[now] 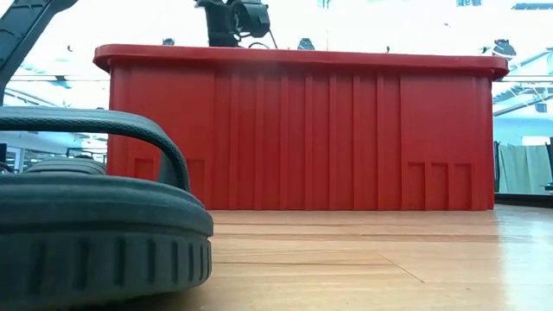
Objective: Pick and place slides into bin
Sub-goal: Put the black slipper into the red bin
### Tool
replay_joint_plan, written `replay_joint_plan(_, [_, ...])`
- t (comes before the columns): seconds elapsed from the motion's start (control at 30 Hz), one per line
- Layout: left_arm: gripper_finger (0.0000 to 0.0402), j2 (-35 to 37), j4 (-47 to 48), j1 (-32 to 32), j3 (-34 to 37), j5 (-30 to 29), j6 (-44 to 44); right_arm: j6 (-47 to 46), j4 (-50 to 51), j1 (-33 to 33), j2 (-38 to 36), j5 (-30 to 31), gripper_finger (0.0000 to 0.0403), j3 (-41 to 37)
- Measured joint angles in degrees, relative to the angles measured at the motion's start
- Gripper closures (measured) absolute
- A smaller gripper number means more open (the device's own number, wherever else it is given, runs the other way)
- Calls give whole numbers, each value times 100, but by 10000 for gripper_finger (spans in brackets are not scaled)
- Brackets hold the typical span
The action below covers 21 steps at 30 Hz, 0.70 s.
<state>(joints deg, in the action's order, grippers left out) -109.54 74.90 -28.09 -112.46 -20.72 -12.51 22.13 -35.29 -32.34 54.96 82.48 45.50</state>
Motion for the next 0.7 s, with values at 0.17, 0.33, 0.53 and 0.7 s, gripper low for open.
replay_joint_plan(0.17, [245, 4, 1035, 121, -2, 967, 88, 0, 0, 0, 0, 0, 227, 0])
replay_joint_plan(0.33, [245, 9, 1303, 299, -2, 1666, -405, 28, -2, 0, 0, -2, 227, 0])
replay_joint_plan(0.53, [245, 13, 750, 369, 356, 1922, -754, 153, -4, 0, 0, -2, 227, 0])
replay_joint_plan(0.7, [245, 15, 674, 546, 591, 2396, -1055, 153, -17, -1, -11, -4, 227, 2])
